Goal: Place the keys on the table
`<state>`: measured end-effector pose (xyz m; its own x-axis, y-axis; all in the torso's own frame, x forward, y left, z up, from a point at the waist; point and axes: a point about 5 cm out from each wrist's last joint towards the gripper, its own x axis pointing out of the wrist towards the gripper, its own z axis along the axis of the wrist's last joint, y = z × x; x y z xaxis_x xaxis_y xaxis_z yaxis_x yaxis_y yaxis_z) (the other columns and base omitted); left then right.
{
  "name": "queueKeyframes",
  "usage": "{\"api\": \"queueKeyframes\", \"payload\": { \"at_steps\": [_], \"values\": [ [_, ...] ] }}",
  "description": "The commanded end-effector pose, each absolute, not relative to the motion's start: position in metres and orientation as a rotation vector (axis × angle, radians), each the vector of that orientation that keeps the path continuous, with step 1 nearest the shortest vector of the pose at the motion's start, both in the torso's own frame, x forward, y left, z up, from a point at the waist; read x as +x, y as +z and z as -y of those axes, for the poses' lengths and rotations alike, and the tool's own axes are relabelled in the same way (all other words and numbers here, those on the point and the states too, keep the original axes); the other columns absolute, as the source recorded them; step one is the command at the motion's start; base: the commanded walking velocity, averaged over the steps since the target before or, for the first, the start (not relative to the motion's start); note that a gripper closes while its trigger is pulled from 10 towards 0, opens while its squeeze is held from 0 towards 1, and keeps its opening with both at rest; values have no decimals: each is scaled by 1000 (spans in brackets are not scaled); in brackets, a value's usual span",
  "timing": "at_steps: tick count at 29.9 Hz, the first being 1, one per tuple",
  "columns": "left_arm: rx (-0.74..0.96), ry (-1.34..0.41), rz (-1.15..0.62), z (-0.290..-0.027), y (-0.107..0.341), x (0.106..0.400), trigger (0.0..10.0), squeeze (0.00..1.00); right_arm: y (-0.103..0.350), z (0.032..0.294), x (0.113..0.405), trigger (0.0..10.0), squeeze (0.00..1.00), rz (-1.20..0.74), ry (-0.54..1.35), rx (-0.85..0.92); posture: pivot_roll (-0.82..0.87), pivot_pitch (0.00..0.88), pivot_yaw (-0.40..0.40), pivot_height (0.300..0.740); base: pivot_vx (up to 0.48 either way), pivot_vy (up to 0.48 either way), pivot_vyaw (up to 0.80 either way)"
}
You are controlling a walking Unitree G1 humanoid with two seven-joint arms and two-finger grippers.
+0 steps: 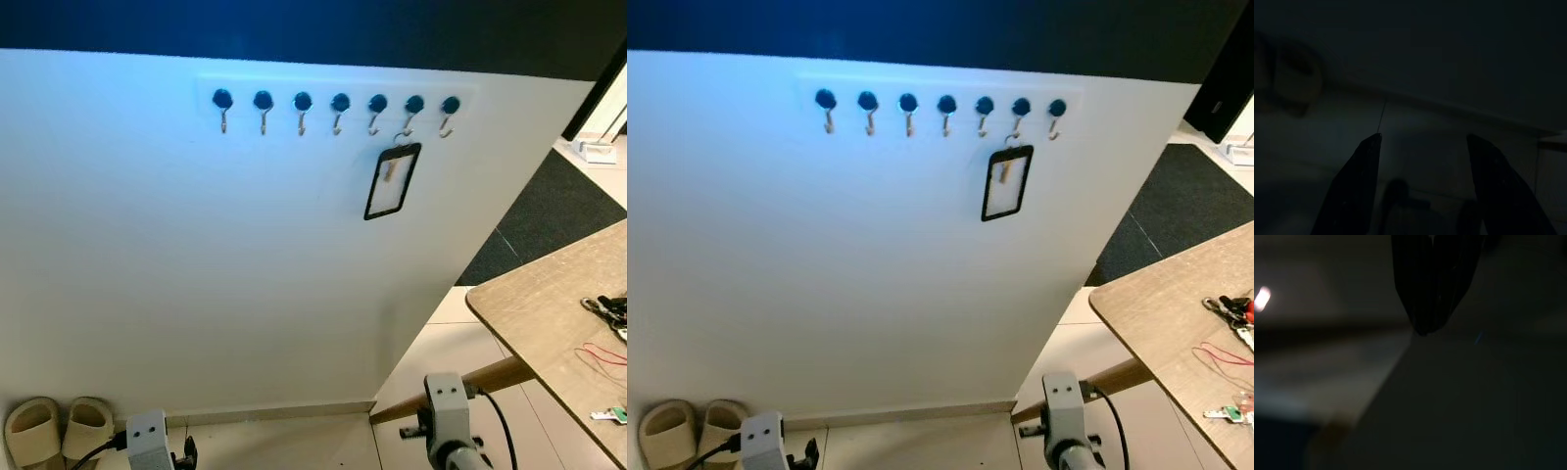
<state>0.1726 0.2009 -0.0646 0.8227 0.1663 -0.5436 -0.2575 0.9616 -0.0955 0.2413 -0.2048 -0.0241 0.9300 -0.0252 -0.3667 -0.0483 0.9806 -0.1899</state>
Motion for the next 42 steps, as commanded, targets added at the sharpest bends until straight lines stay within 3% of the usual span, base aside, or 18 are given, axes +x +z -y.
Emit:
{"api": "queueKeyframes", "payload": {
  "at_steps": [1,6,12,14,15,16,17,18,23,24,25,26,28,29,42],
  "values": [
    [-150,146,-480,-197,-56,177,10000,0,0,213,253,10000,0,-191,-37,-309,67,104,-77,740,0,0,0],
    [-123,-47,-256,-179,-25,197,10000,0,44,218,273,10000,0,84,-78,-363,65,103,-74,740,0,0,0],
    [-58,-337,5,-148,24,217,10000,0,107,216,289,10000,31,409,-79,-282,56,98,-66,740,0,0,0],
    [-1,-464,93,-134,43,220,10000,0,130,212,292,10000,345,513,-72,-265,55,97,-64,740,0,0,0],
    [-1,-464,93,-134,43,220,10000,0,130,212,292,10000,345,513,-72,-265,55,97,-64,740,0,0,0],
    [16,-511,140,-127,54,223,10000,0,141,209,293,10000,816,564,-62,-257,54,96,-65,740,0,0,0],
    [16,-511,140,-127,54,223,10000,0,141,209,293,10000,816,564,-62,-257,54,96,-65,740,0,0,0],
    [23,-553,223,-120,75,229,10000,0,159,200,293,10000,1000,646,-34,-245,54,95,-65,740,0,0,0],
    [7,-562,347,-114,112,240,10000,0,181,186,294,10000,1000,720,5,-203,56,93,-62,740,0,0,0],
    [7,-569,363,-112,117,241,10000,0,184,185,295,10000,859,721,7,-189,60,88,-62,740,0,0,0],
    [7,-569,363,-112,117,241,10000,0,184,185,295,10000,859,721,7,-189,60,88,-62,740,0,0,0],
    [7,-575,376,-111,121,241,10000,0,186,184,296,10000,498,724,9,-178,60,88,-62,740,0,0,0],
    [7,-575,376,-111,121,241,10000,0,186,184,296,10000,498,724,9,-178,60,88,-62,740,0,0,0],
    [1,-581,391,-109,127,242,10000,0,191,182,296,10000,0,731,14,-162,60,87,-61,740,0,0,0],
    [-23,-648,491,-92,170,245,10000,0,220,177,310,10000,27,762,48,-88,65,87,-63,740,0,0,0]
  ]
}}
